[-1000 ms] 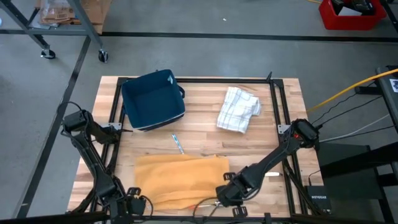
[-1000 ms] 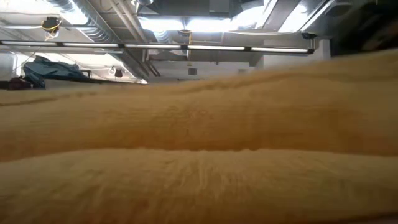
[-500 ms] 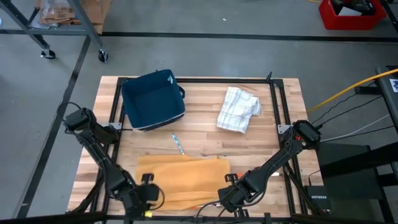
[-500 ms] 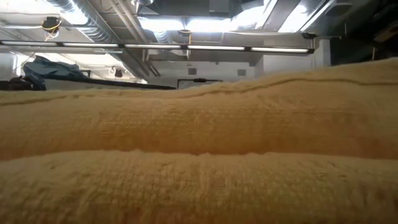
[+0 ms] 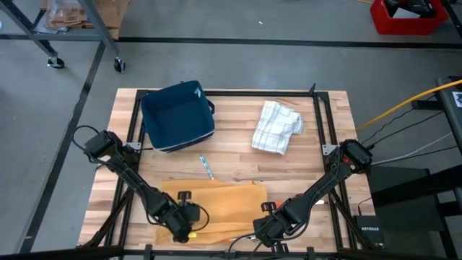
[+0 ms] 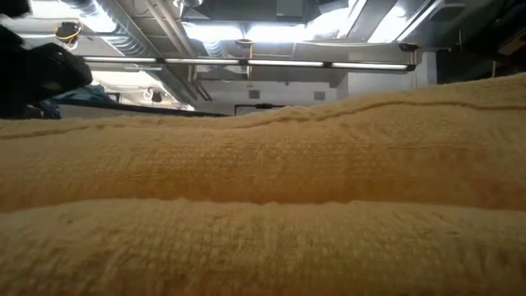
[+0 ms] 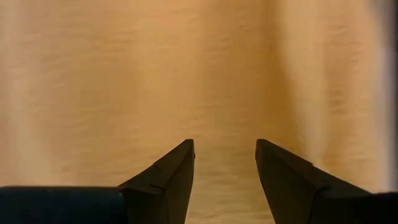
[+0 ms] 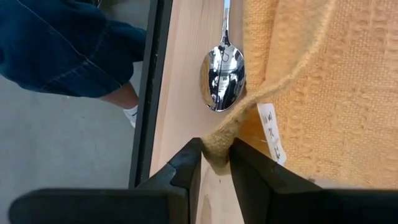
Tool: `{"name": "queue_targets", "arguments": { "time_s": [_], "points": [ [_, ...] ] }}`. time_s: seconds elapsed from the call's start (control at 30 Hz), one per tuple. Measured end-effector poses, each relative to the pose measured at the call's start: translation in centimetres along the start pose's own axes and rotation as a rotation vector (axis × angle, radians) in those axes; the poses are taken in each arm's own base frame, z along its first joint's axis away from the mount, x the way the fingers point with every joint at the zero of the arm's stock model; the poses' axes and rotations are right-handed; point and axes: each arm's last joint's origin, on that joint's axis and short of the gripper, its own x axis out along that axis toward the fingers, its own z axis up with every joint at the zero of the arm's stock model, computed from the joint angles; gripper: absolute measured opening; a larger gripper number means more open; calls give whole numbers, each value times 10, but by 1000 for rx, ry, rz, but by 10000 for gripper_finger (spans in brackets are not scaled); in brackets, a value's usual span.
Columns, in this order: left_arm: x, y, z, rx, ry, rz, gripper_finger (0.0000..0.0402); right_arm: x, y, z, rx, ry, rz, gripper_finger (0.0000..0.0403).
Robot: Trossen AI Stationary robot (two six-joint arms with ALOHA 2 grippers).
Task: Fold towel
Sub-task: Fold the yellow towel
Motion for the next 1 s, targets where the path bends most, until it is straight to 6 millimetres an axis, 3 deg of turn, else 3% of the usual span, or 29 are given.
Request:
{"name": "queue_targets", "arguments": {
  "time_s": [0.2, 0.43, 0.67, 0.87, 1.0],
  "points": [
    [-5, -22, -6, 91, 47, -235, 164, 0, 0, 0, 0, 1, -2, 85],
    [-11, -34, -20, 183, 73, -272, 164, 0, -1, 1, 4, -26, -41, 85],
    [-7, -22, -14, 122, 45, -150, 164, -14, 1, 1, 88, -51, -16, 85],
    [-2, -7, -5, 211, 64, -104, 164, -22, 11, -5, 245, 103, 190, 85],
    [2, 3, 4, 246, 54, -90, 164, -22, 14, -8, 309, 148, 220, 85]
  ]
}}
